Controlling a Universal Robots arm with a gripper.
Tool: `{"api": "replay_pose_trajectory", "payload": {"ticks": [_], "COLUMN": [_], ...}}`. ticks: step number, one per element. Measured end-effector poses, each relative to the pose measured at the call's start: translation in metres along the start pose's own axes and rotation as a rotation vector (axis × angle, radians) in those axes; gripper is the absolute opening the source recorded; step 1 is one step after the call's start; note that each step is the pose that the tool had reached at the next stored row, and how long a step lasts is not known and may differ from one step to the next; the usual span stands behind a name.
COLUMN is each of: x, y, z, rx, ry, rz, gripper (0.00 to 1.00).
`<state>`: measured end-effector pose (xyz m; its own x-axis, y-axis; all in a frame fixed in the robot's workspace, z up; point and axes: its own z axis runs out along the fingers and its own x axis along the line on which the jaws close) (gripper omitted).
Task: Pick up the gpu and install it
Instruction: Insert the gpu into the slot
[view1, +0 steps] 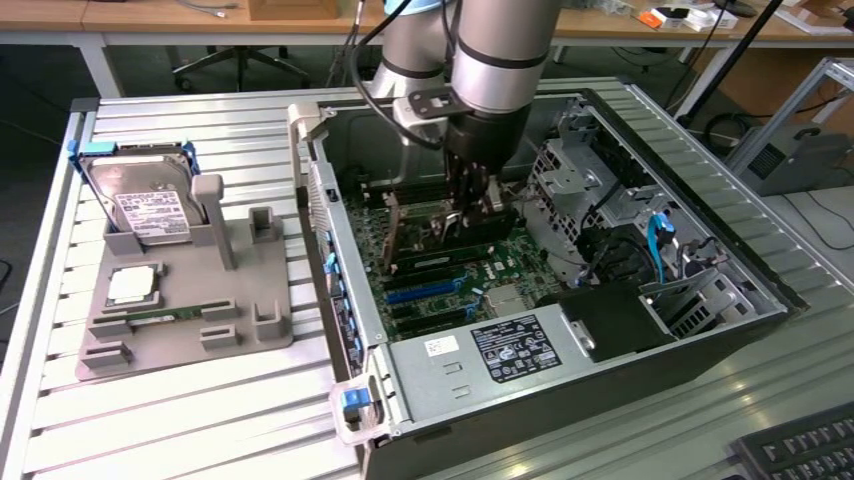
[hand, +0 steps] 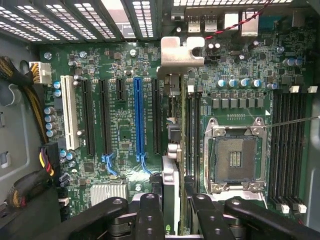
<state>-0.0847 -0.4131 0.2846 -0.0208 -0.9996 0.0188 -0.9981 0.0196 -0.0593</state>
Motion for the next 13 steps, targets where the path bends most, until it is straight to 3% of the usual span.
{"api": "replay_pose_trajectory", "payload": {"ticks": [13], "x": [0.0022], "y": [0.0047], "z": [0.0017], "rx": [-0.0001], "ry": [0.0001], "rz": [0.000], "gripper": [0.27]}}
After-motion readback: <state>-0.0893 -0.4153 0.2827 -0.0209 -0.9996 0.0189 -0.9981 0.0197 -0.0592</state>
